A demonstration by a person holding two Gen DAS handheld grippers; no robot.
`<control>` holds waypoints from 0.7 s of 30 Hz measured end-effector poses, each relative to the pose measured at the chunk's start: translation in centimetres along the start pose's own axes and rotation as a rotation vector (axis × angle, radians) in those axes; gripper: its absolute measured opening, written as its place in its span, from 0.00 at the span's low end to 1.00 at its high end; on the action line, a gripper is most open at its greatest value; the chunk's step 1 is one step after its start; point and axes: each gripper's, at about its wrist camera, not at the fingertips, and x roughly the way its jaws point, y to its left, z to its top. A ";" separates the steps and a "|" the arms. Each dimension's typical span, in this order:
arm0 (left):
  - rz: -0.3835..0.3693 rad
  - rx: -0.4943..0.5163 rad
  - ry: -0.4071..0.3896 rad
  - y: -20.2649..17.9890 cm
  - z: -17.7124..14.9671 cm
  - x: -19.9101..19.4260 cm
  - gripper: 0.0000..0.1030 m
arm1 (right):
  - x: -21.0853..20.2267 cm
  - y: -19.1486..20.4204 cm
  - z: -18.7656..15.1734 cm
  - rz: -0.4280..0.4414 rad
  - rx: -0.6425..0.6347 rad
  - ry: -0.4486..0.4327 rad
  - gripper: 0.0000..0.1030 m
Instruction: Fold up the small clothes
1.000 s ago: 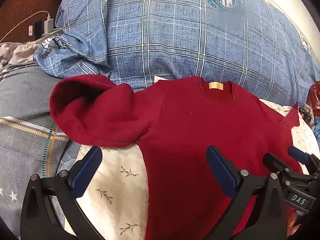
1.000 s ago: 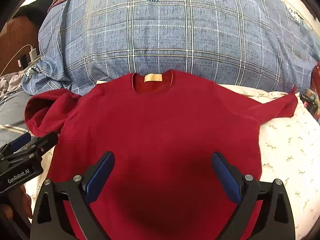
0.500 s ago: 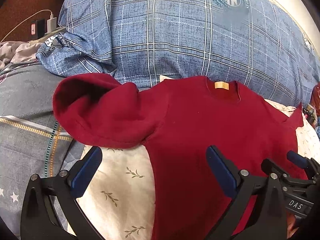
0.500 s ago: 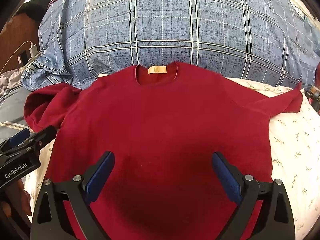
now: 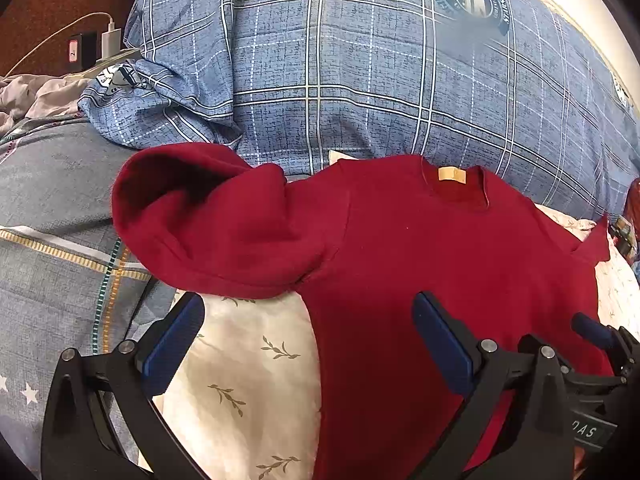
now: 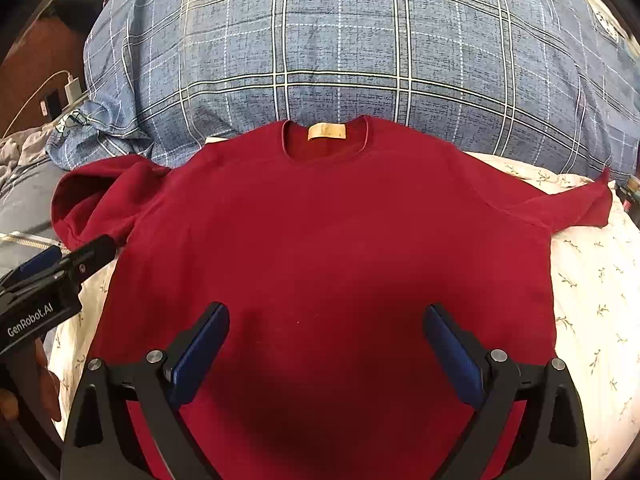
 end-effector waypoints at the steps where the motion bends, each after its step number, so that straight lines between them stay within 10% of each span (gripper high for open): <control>1: 0.001 -0.001 0.000 0.0 0.0 0.0 1.00 | 0.0 0.1 0.0 0.001 -0.002 0.001 0.95; 21: 0.147 -0.114 -0.112 6.1 3.3 -1.6 1.00 | 0.4 0.9 0.3 0.038 -0.015 0.014 0.95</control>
